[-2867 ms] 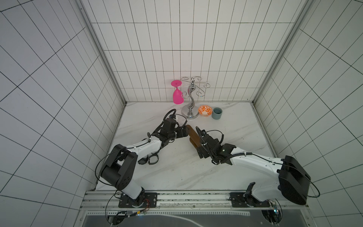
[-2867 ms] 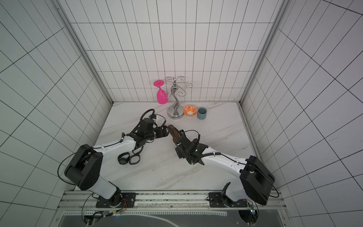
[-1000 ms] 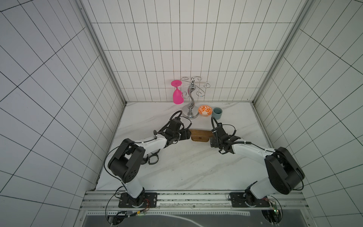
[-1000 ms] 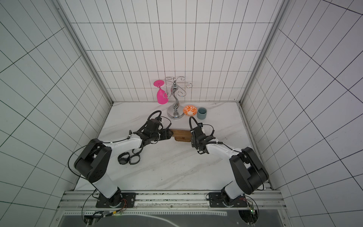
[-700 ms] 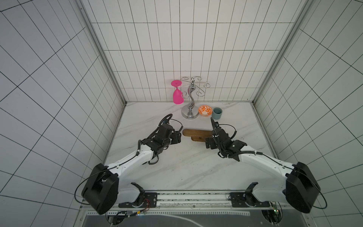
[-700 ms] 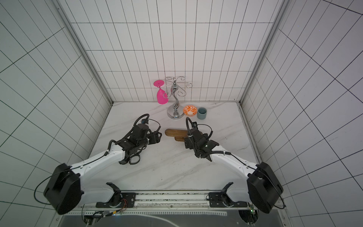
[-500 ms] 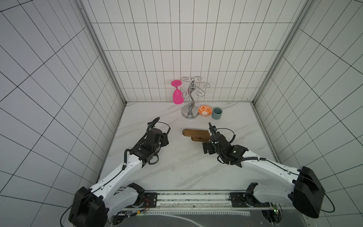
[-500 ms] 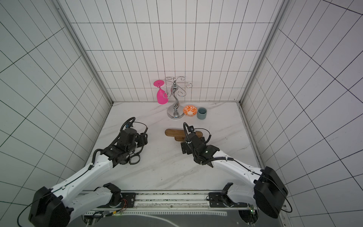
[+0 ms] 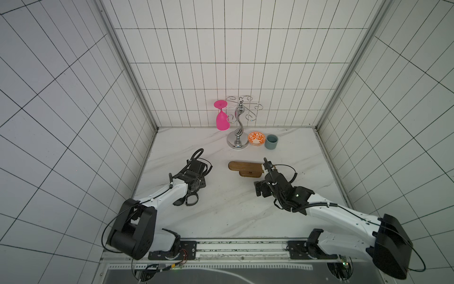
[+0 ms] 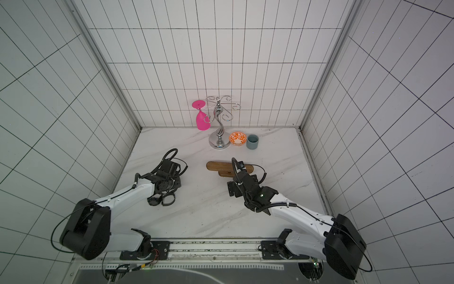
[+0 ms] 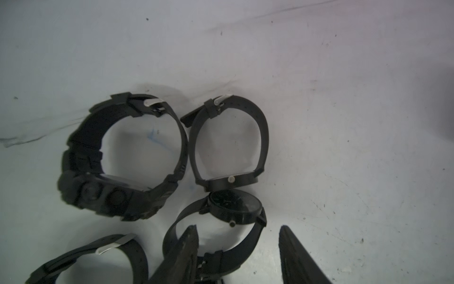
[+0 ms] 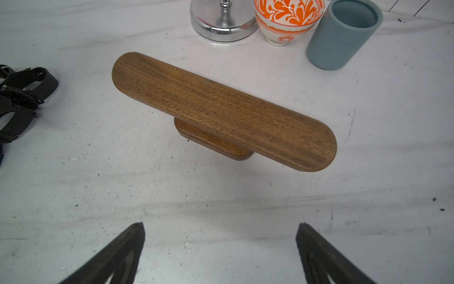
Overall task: Place watch on stand
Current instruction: Pick up the watch at the center of the board.
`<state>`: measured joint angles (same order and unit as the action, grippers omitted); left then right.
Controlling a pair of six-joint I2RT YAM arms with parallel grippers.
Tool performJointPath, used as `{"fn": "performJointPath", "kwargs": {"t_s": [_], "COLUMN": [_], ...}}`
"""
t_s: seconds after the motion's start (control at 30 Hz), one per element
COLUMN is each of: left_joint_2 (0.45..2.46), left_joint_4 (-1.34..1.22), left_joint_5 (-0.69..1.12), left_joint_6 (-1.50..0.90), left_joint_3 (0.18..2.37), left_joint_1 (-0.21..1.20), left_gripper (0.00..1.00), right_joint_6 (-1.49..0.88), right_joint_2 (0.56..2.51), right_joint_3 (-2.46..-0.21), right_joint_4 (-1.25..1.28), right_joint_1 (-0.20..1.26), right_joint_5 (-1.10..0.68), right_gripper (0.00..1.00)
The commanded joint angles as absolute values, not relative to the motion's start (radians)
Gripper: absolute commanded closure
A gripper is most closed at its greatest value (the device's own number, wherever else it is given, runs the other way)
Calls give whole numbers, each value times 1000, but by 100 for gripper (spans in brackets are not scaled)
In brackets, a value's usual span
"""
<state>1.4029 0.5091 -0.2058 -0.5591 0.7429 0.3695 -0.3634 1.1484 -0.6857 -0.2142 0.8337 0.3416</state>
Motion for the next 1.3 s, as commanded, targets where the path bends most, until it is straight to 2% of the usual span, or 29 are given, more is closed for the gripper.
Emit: {"fn": "performJointPath", "kwargs": {"t_s": [0.0,0.3,0.53,0.83,0.93,1.03,1.27], "left_joint_2": [1437,1533,1587,1603,1605,1590,1399], "left_joint_4": [501,483,527,519,508,495,363], "left_joint_5": [-186,-199,-299,-316,-307,-300,-255], "left_joint_6": [-548,-530,-513,-504,-503,-508,-468], "left_joint_3": [772,801,855,857,852,845,774], "left_joint_1": [377,391,449,463,468,474,533], "left_gripper": [48,52,60,87,93,100,100], "right_joint_6": [-383,-382,-376,-383,-390,-400,-482], "right_joint_2": [1138,1147,1167,1138,1135,1134,1067], "right_joint_3": [-629,-620,-630,-640,-644,-648,-650], "right_joint_4": [-201,-190,-184,-202,-210,-217,-262], "right_joint_1": [842,842,842,842,844,845,850], "right_joint_5": [356,356,349,358,366,369,476], "right_gripper": [2,2,3,3,3,4,8]}}
